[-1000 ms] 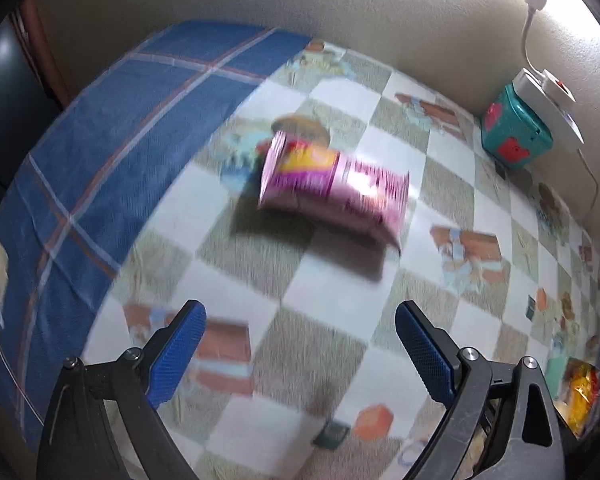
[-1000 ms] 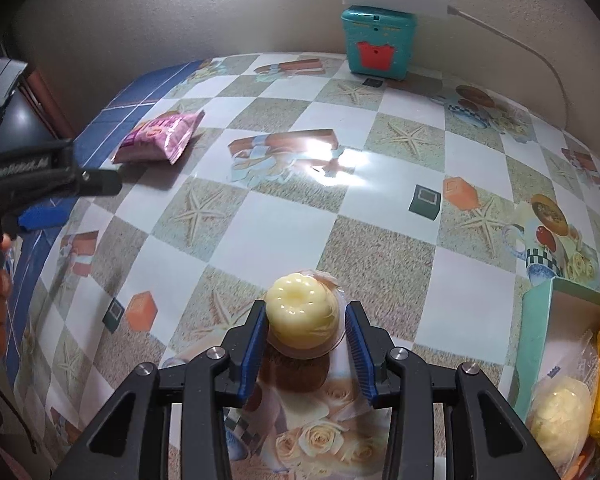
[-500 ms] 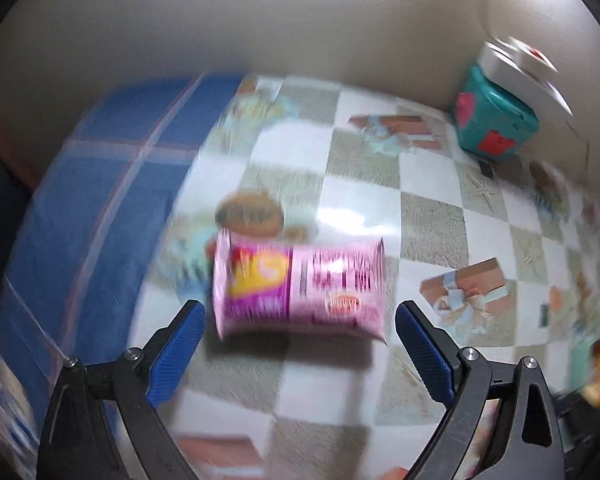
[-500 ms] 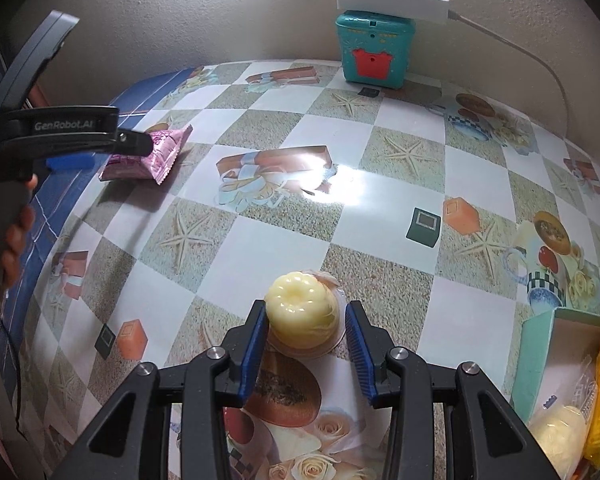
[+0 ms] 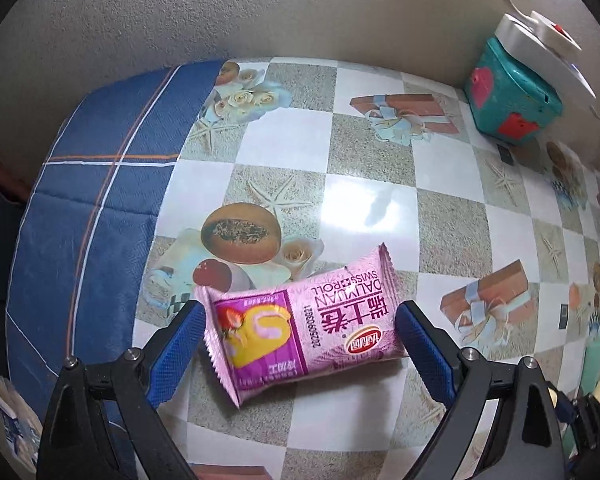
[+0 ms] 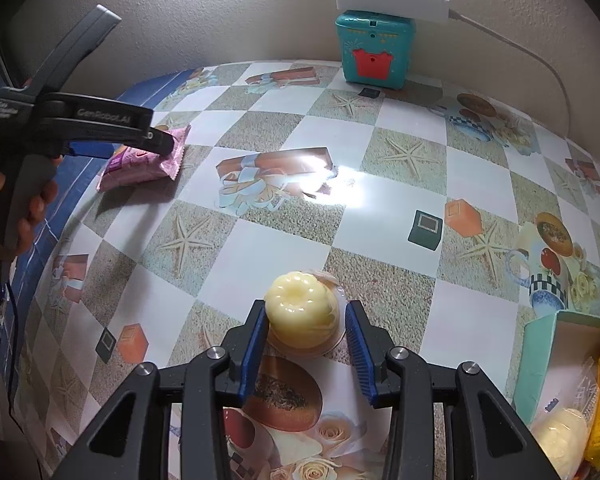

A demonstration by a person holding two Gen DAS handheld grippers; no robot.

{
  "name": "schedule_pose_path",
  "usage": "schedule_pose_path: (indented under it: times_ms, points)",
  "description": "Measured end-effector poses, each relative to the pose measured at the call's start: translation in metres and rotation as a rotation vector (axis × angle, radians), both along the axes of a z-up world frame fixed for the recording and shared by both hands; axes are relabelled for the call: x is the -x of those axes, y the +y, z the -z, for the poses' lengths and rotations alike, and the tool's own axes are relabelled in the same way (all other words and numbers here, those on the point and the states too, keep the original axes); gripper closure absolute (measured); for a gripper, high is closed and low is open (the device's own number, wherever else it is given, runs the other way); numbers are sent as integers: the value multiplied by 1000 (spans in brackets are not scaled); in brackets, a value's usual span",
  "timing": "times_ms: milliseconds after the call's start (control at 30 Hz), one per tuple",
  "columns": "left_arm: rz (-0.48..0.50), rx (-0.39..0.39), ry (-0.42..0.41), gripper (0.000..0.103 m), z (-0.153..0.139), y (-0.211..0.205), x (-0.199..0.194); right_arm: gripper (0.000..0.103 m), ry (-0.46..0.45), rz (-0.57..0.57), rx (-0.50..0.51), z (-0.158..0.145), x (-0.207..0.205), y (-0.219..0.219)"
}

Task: Organize snacks
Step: 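Grasp the yellow pudding cup with the right tool while the left tool grasps the pink Swiss roll pack, then lift both snacks and carry them over the white tray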

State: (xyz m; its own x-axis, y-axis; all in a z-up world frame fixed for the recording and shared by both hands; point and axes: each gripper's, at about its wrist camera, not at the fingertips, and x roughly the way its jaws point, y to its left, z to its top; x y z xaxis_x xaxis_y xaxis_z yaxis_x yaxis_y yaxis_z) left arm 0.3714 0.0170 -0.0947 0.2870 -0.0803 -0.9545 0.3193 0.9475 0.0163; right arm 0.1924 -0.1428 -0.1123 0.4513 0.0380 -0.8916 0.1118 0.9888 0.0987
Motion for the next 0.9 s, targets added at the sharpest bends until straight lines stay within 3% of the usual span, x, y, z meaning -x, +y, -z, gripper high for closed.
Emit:
schedule_pose_path:
  times_ms: [133,267,500,600,900]
  points:
    - [-8,-16,15,7,8,-4,0,61,1,1,-4,0,0,-1]
    - [-71,22,42,7,10,1,-4,61,7,2,-7,0,0,-1]
    - [-144,11,54,14,9,10,11,61,26,7,-10,-1,2,2]
    - [-185,2,55,16,9,16,25,65,36,16,-29,-3,6,2]
    - [-362,84,112,17,10,48,93,65,118,24,-20,-7,31,16]
